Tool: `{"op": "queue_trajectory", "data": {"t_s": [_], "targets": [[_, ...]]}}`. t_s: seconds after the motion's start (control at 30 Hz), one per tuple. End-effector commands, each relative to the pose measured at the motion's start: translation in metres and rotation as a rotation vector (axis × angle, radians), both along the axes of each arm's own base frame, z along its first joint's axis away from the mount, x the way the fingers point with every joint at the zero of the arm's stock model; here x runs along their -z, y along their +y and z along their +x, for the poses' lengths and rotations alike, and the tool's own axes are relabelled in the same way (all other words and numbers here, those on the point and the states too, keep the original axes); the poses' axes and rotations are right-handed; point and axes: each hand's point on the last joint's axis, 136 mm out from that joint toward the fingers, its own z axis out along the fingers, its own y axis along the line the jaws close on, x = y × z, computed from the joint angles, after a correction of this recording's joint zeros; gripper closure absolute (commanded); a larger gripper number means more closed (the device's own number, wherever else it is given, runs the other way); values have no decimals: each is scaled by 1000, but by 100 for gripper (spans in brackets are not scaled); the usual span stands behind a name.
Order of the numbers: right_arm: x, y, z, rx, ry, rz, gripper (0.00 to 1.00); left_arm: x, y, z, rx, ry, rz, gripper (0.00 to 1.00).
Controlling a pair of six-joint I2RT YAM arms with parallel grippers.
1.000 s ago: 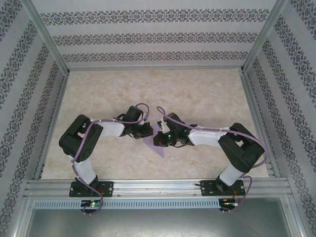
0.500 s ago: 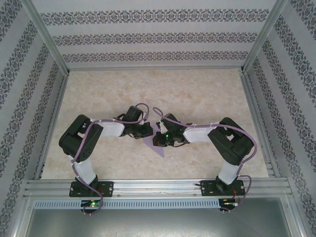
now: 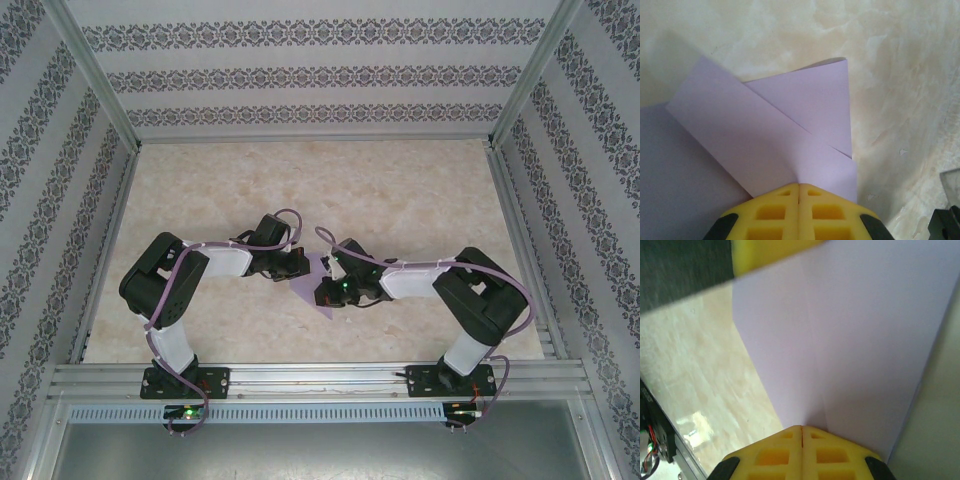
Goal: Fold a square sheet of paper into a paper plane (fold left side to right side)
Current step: Fourth fold the wing at the center of the table.
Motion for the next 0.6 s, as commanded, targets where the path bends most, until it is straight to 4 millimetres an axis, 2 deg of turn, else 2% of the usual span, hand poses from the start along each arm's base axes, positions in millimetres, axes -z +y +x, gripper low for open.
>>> {"op": "queue_trajectory", "data": {"t_s": [0.0,0.37,0.47,0.57], "targets": [[0,-5,-16,-9,36,-6,100,31,25,-9,-62,56,160,96],[1,-17,-37,-11,51,-14,100,24,24,-7,-58,38,152,96],[-6,-17,-38,-9,44,4,100,16,19,-3,-52,22,128,95],[-21,-16,-35,-12,14,44,100,0,10,1,-31,1,83,92]]}}
